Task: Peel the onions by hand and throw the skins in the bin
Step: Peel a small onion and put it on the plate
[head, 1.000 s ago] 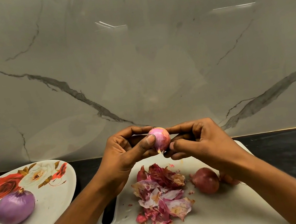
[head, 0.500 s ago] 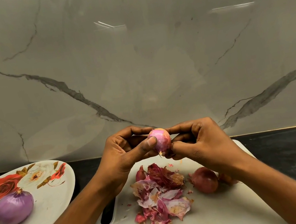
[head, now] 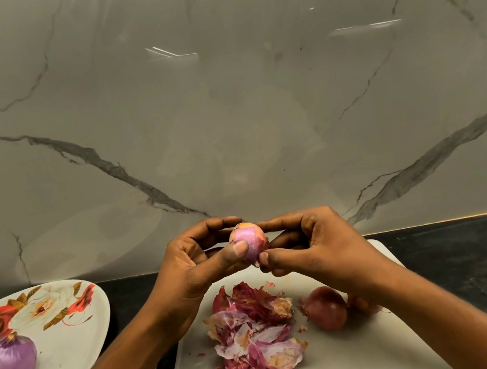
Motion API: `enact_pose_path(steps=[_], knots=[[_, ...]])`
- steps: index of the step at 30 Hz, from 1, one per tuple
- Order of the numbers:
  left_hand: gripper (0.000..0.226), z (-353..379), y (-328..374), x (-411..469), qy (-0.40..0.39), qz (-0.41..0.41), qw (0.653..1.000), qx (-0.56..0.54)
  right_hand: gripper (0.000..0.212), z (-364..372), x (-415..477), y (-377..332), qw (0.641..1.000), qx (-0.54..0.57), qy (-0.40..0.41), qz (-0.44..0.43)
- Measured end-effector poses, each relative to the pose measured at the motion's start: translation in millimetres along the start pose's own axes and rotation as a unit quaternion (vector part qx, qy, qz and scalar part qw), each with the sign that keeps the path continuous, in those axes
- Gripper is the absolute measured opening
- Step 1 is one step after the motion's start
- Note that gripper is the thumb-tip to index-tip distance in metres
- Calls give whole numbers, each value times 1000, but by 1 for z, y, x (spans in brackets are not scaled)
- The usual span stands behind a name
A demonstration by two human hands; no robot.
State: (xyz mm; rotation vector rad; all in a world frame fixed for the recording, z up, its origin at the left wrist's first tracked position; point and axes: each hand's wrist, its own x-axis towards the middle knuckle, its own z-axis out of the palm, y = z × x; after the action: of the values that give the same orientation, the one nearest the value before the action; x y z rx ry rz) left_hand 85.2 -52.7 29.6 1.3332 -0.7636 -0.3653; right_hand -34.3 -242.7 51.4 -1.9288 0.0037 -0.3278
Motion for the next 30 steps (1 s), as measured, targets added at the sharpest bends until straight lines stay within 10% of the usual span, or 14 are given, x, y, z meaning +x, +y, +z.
enact_pose_path(steps=[30], knots=[[46, 0, -5, -3, -2, 6, 1000, 22, 9, -5, 1, 2, 999, 29, 6, 35]])
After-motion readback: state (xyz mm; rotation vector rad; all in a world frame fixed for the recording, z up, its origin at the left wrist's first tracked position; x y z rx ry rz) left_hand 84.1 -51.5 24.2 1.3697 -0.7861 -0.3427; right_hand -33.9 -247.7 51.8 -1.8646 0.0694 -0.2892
